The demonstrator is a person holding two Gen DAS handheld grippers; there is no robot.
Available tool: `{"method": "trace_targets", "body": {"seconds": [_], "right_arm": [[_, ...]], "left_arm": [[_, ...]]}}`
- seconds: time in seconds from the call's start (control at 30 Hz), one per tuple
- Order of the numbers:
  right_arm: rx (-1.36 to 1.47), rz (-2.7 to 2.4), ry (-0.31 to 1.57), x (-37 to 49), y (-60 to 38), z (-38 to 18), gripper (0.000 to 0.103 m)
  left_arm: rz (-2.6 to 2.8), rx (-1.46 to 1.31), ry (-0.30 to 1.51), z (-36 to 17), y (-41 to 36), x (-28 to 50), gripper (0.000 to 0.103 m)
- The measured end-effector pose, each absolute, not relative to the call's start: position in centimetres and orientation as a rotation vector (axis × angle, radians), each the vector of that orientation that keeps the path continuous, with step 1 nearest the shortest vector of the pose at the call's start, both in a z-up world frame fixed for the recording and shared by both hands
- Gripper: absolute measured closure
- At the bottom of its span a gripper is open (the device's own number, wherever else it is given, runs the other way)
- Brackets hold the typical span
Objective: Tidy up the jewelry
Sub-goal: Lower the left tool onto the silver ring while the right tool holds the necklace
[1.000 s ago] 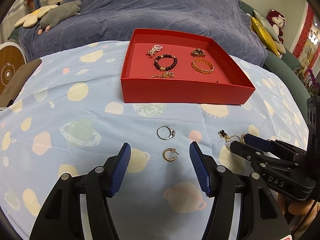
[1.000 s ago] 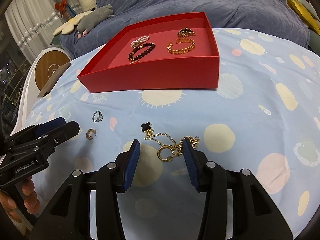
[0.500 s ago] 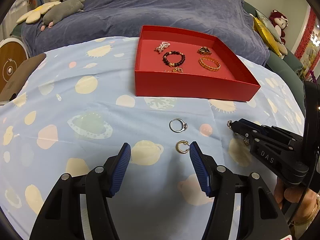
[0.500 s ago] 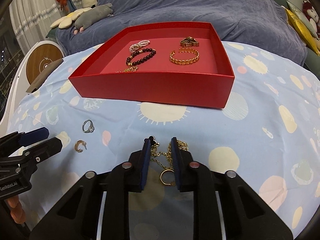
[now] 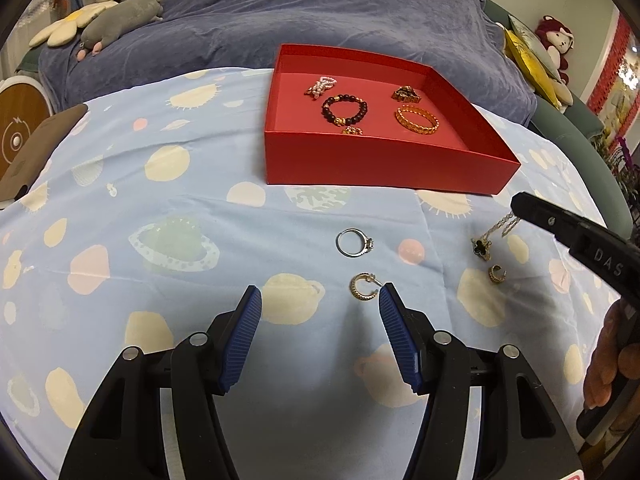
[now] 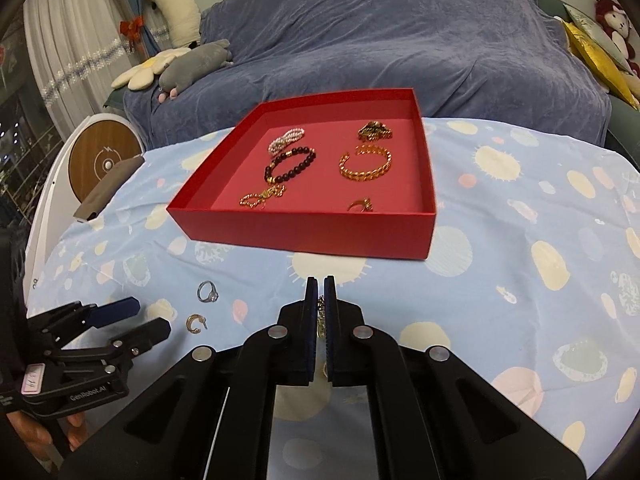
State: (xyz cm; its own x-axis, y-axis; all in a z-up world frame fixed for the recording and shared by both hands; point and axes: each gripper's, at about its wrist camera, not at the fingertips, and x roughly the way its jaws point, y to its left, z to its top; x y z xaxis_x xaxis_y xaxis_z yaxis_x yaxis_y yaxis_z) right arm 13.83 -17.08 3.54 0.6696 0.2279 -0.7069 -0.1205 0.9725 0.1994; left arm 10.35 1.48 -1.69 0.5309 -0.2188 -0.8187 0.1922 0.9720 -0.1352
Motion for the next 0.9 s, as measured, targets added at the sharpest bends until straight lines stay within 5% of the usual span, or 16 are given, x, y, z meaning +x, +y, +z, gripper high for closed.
{"method": "trace_targets", "body": {"seconds": [0.9], "right_arm": [[0.226,0.168,0.774,12.1,-21.0,5.4,0.101]], "left_arm": [[-0.244,-0.058,0.982,-2.6,-1.3,13.0,0.045]]}}
